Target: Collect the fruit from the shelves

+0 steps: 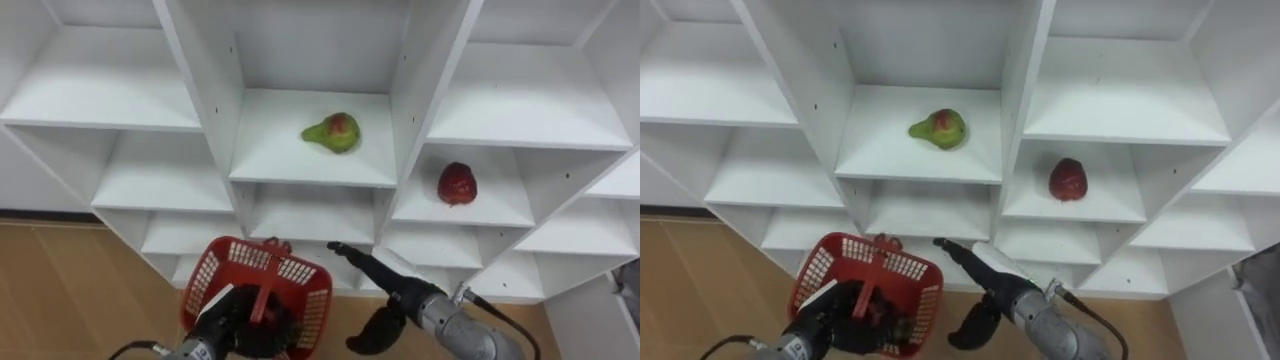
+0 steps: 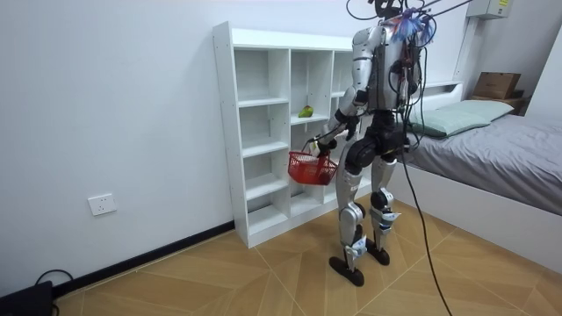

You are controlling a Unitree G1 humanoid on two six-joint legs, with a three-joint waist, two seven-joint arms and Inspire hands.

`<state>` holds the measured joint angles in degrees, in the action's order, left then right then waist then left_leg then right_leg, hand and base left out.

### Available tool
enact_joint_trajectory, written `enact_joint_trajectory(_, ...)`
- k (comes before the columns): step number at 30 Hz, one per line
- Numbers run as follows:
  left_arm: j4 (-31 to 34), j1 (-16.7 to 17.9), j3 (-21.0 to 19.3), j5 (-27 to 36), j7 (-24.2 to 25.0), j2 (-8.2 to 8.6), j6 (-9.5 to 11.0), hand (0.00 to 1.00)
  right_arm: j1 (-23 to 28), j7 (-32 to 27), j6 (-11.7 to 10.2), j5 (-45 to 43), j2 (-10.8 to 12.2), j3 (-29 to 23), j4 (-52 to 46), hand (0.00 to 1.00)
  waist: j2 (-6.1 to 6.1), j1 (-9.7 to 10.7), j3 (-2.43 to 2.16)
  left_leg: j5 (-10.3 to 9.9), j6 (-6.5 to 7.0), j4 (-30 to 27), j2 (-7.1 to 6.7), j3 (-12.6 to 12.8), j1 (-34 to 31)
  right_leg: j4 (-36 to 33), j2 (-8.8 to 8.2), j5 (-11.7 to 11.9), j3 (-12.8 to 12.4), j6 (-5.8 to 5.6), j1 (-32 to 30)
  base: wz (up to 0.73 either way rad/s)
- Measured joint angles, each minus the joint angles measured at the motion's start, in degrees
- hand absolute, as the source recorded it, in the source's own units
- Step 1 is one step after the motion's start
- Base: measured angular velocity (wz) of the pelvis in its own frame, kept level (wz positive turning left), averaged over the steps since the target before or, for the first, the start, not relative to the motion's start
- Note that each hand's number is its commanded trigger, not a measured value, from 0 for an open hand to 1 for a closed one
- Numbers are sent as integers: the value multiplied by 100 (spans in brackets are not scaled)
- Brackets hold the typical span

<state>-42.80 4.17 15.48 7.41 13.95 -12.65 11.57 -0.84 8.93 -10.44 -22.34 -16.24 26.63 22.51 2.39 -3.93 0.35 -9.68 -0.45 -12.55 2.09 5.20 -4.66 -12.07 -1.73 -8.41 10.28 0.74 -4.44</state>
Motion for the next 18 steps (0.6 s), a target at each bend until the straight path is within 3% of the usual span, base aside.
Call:
enact_joint_trajectory(9,-222,147,-339,533,-210,42,-8,100,170,112,7,-16,40,-251,-369,0,135,-83,16,4,-8,92,-7,8,116,98,0,0,11,-4,119,-1)
enact_joint_trajectory(18,-230,274,-415,883,-254,48,-11,100,371,-37,6,228,91,-597,-953,0,139,-104,14,2,-10,124,-10,-18,144,136,-3,1,65,-5,155,2)
